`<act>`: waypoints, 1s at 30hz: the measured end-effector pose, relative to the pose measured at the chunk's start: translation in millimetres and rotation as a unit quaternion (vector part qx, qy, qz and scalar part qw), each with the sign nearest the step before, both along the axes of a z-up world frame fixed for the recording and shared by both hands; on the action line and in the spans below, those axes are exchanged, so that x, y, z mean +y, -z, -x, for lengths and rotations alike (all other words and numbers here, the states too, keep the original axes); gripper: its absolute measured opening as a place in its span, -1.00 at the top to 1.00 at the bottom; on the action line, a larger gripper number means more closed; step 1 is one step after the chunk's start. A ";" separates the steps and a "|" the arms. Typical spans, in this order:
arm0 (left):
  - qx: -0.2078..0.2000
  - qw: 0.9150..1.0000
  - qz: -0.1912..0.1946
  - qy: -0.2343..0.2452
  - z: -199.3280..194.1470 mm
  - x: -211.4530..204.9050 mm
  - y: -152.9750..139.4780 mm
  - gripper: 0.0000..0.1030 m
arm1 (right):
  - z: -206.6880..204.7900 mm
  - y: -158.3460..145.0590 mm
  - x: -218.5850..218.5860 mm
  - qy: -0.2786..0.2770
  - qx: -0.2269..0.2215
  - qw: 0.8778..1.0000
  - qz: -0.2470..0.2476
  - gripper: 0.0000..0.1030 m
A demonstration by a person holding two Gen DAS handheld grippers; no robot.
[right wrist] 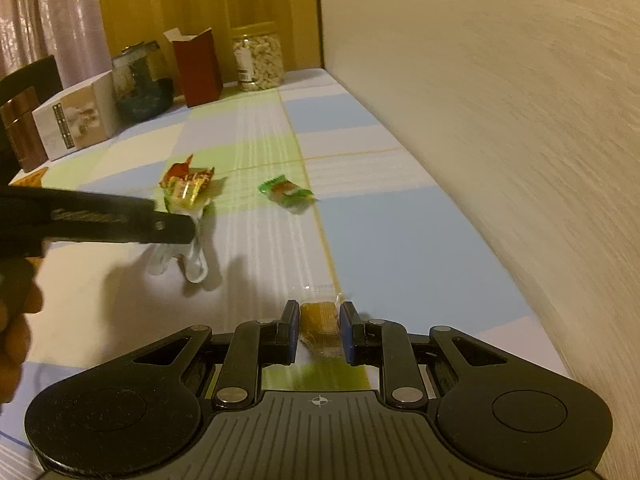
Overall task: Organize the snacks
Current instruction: 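Grasp the brown-square candy with the right tool while the left tool grasps the green-edged packet, then carry both held snacks over the orange tray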
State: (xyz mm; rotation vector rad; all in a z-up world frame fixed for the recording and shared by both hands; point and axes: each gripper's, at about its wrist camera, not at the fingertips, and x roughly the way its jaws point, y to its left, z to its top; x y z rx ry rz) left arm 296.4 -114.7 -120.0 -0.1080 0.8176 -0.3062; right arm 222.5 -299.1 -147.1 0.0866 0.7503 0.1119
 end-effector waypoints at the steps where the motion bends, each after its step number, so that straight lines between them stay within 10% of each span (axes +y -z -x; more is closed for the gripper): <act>1: 0.001 1.000 -0.001 0.001 -3.2 -2.7 1.7 -0.19 | -0.1 0.4 -0.5 0.001 0.000 1.000 0.001 0.57; 13: 0.009 0.998 -0.052 0.020 -6.6 -9.5 7.7 0.55 | -2.0 -2.1 1.6 0.004 -0.001 1.000 -0.008 0.57; 30: 0.004 0.999 -0.038 -0.010 68.3 53.2 -41.4 0.56 | 27.4 -44.8 33.7 -0.019 -0.016 0.999 -0.039 0.57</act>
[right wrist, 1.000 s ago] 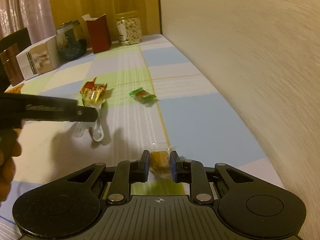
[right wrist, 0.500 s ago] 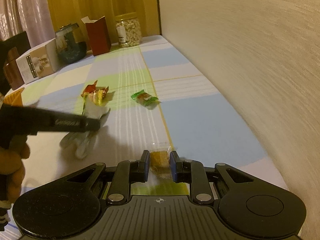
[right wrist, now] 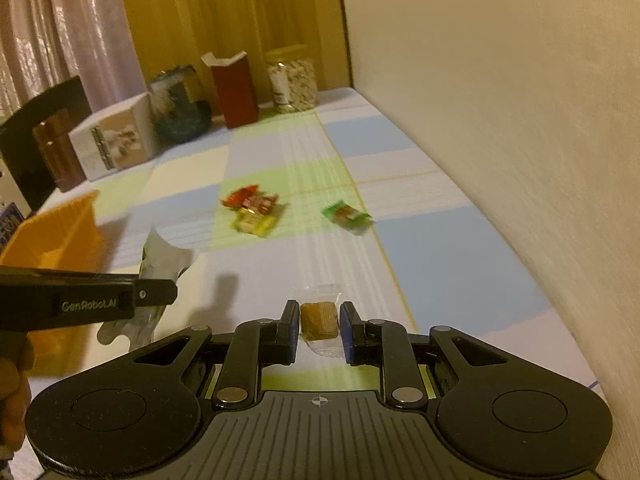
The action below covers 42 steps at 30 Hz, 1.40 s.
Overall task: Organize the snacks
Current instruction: 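Carry both held snacks over the orange tray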
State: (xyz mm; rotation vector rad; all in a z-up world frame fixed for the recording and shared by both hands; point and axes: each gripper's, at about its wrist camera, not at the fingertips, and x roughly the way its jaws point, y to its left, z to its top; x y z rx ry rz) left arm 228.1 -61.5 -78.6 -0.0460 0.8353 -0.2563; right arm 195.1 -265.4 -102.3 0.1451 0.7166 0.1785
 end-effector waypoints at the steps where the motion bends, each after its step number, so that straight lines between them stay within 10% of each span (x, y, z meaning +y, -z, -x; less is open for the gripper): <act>1: -0.002 1.000 0.002 -0.003 6.6 4.4 -6.1 0.57 | 2.6 -4.4 2.6 -0.001 -0.002 1.000 -0.002 0.57; 22: -0.054 0.996 0.010 -0.064 126.2 78.8 -87.0 0.56 | 79.0 -72.7 73.0 -0.057 -0.032 0.997 -0.026 0.57; 42: -0.064 0.990 0.001 -0.129 153.0 156.0 -95.4 0.57 | 91.2 -80.8 150.5 -0.125 -0.040 0.991 -0.017 0.57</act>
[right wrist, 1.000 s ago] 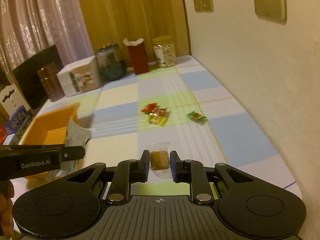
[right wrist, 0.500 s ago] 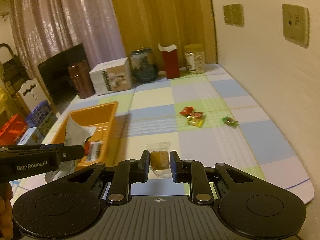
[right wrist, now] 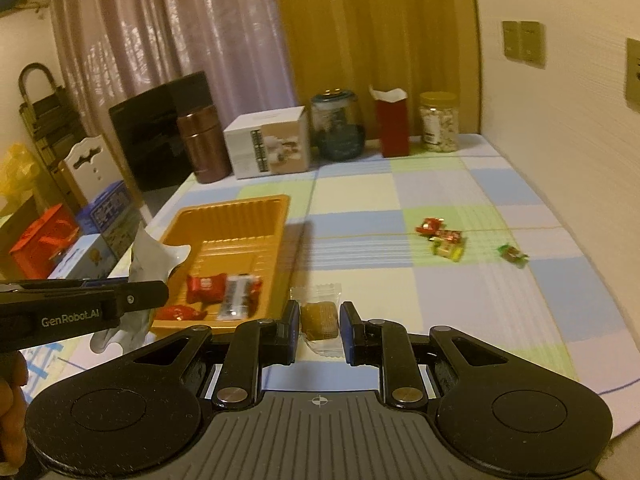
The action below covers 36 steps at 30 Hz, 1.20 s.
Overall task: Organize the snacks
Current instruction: 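Carry both held snacks over the orange tray, then open both tools to drop the green-edged packet and brown candy into the tray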
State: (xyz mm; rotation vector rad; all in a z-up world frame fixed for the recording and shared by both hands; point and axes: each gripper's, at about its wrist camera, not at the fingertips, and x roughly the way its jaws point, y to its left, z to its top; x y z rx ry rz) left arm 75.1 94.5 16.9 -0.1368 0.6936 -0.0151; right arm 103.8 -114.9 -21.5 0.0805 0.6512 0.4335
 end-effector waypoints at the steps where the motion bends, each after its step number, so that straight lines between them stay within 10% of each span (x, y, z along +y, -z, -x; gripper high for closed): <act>1: 0.000 1.000 0.000 -0.002 0.0 3.5 0.4 0.56 | -0.9 0.4 3.8 -0.003 0.000 1.000 0.001 0.57; 36: 0.030 0.999 -0.032 -0.014 -60.6 84.3 37.7 0.56 | -83.0 32.7 109.2 -0.068 0.034 0.997 -0.003 0.57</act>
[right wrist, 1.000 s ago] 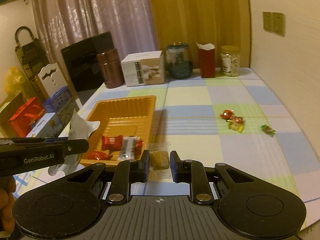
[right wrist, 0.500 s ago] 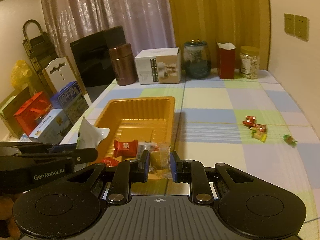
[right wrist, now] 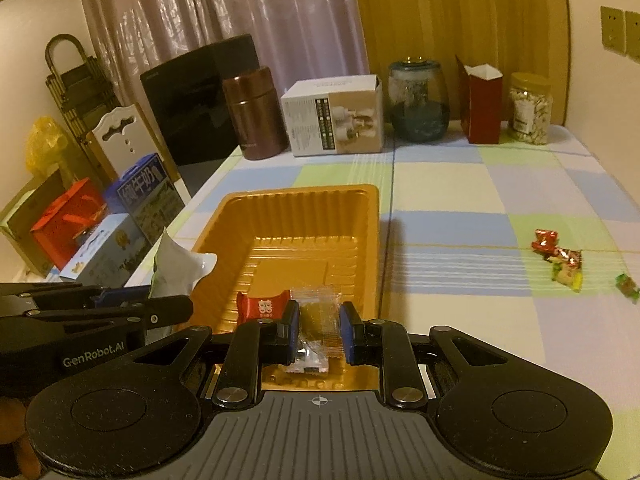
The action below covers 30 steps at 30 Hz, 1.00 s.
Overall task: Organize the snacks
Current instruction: 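Open both tools to drop the green-edged packet and brown candy into the tray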
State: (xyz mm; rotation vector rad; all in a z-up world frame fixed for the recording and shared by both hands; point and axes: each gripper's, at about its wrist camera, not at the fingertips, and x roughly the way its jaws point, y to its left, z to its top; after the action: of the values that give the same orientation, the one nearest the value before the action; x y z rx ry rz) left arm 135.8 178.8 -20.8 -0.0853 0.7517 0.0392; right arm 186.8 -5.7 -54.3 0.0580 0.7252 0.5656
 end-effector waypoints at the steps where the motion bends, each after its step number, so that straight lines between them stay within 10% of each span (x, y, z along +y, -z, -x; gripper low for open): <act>1: 0.001 1.000 -0.001 0.001 -2.5 1.0 1.2 0.56 | -1.8 1.6 1.0 0.000 0.002 1.000 0.000 0.57; 30: -0.004 1.000 -0.008 -0.010 -3.9 9.8 3.5 0.38 | -13.4 1.6 12.4 0.001 0.011 1.000 -0.023 0.57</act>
State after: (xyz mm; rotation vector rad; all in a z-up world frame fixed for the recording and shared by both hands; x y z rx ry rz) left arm 139.7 188.5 -24.3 -0.0775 0.7416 0.0643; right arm 200.2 6.6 -55.9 0.1067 0.7330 0.5810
